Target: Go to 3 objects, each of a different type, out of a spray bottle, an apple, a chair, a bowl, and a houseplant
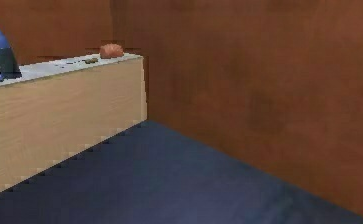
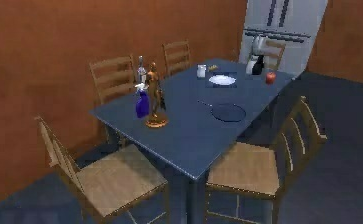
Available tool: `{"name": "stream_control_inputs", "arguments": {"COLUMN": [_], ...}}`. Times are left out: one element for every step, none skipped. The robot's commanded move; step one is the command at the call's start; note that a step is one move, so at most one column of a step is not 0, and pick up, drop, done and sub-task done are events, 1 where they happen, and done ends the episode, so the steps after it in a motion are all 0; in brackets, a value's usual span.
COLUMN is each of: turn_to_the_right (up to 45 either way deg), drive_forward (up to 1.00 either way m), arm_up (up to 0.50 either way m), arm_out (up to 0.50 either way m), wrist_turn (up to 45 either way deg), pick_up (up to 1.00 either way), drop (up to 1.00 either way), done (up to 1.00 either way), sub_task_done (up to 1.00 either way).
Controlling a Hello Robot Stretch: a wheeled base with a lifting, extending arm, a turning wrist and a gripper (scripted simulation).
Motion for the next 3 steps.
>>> {"name": "stream_control_inputs", "arguments": {"turn_to_the_right": [45.0,33.0,0.0], "drive_forward": [0.00,0.00,0.00], "arm_up": [0.00,0.00,0.00], "arm_out": [0.00,0.00,0.00], "wrist_turn": [0.0,0.0,0.0], "pick_up": [0.00,0.00,0.00], "drop": [0.00,0.00,0.00], "done": [0.00,0.00,1.00], "sub_task_done": [0.00,0.00,0.00]}}
